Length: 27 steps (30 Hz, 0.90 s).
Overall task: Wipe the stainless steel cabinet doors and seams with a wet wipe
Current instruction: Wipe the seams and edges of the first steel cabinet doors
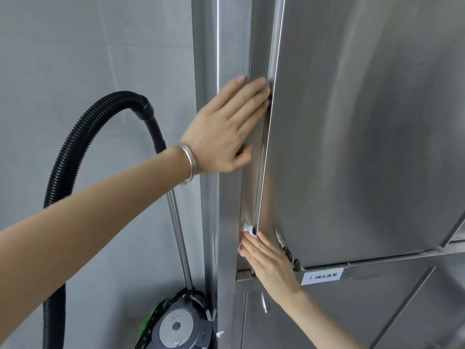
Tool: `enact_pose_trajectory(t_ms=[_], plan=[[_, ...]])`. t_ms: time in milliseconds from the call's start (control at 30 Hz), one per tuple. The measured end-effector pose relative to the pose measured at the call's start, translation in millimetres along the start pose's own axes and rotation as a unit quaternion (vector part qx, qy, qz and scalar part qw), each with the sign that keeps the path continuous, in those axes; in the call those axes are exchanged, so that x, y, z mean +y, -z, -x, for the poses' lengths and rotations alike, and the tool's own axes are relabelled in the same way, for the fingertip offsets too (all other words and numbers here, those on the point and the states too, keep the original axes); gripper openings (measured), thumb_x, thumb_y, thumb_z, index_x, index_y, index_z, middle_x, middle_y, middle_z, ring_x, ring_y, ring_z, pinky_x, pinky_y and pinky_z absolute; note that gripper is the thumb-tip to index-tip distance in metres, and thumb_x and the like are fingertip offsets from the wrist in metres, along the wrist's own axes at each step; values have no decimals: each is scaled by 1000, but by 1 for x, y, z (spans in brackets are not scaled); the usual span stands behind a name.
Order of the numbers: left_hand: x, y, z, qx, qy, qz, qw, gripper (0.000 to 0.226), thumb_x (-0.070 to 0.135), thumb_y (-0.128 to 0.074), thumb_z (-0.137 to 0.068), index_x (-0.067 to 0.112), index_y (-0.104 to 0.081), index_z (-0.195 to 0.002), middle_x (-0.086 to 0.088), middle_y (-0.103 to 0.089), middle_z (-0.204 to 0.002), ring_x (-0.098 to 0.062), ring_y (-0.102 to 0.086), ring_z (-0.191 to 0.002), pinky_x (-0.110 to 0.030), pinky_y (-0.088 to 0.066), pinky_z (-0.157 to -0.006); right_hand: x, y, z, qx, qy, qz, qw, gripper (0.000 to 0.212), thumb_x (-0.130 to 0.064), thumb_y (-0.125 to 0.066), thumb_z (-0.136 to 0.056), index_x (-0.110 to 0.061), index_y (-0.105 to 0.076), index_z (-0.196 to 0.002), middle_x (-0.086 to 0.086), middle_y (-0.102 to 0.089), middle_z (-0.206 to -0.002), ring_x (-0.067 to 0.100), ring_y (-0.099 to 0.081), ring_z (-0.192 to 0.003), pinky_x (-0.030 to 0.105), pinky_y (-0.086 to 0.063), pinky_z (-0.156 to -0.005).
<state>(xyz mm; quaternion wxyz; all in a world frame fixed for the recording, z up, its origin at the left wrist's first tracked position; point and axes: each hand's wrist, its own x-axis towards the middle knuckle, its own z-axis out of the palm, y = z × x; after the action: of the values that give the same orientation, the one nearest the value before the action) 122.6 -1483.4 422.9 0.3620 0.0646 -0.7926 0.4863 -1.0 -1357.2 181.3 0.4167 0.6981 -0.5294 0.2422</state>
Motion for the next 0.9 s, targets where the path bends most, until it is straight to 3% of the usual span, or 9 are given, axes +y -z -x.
enact_pose_trajectory(t_ms=[67, 167, 300, 400, 567, 700, 800, 900], plan=[[21, -5, 24, -17, -17, 12, 1000, 69, 37, -44, -84, -2, -40, -141, -17, -40, -148, -33, -29, -142, -47, -10, -120, 6, 4, -14, 23, -26, -8, 999, 44, -5, -30, -103, -1, -73, -97, 12, -69, -111, 22, -63, -109, 41, -45, -99], [39, -12, 41, -27, -9, 25, 999, 65, 34, -43, -84, 1, -43, -141, -13, -43, -147, -29, -32, -141, -46, -9, -120, 8, -1, -24, 56, -59, 14, 997, 25, -2, -45, -98, 2, -69, -105, 14, -64, -119, 24, -58, -117, 41, -48, -98], [48, -16, 48, -30, 10, 36, 999, 64, 31, -42, -83, 1, -44, -140, -12, -43, -148, -28, -30, -142, -46, -5, -121, -21, -20, 33, -37, -35, 20, 999, 30, 11, -66, -77, -2, -72, -103, 12, -66, -117, 23, -60, -113, 35, -39, -105], [65, -20, 64, -41, -1, 36, 998, 63, 31, -45, -83, 3, -46, -139, -10, -46, -146, -26, -32, -141, -46, -4, -121, -30, -26, 52, -54, -39, 8, 998, 33, 9, -53, -82, -6, -72, -104, 8, -66, -117, 19, -61, -113, 29, -24, -113], [70, -22, 68, -32, 12, 51, 998, 61, 30, -44, -82, 4, -49, -137, -8, -49, -144, -23, -33, -140, -45, -4, -121, -21, -23, 27, -31, -92, 16, 995, 45, 7, -25, -99, -2, -68, -111, 12, -63, -123, 23, -57, -118, 36, -40, -103], [71, -23, 68, -37, 10, 51, 998, 61, 30, -45, -83, 4, -47, -138, -8, -49, -144, -23, -27, -141, -46, -4, -121, -40, -30, 61, -74, -75, -11, 994, 39, 9, -46, -81, -9, -74, -100, 2, -69, -113, 14, -63, -109, 26, -34, -107], [71, -21, 67, -48, 14, 46, 998, 61, 30, -45, -83, 5, -47, -138, -8, -48, -145, -24, -29, -141, -46, -5, -121, -45, -25, 58, -101, -113, -78, 985, 37, 13, -71, -64, -10, -76, -92, -1, -72, -103, 10, -67, -100, 20, -55, -81], [73, -17, 67, -63, 23, 48, 997, 61, 29, -46, -83, 5, -48, -139, -6, -47, -146, -23, -30, -142, -48, -8, -120, -40, -7, 41, -143, -138, -96, 975, 24, -2, -63, -69, -19, -77, -80, -10, -73, -89, 0, -68, -87, 14, -47, -44]])
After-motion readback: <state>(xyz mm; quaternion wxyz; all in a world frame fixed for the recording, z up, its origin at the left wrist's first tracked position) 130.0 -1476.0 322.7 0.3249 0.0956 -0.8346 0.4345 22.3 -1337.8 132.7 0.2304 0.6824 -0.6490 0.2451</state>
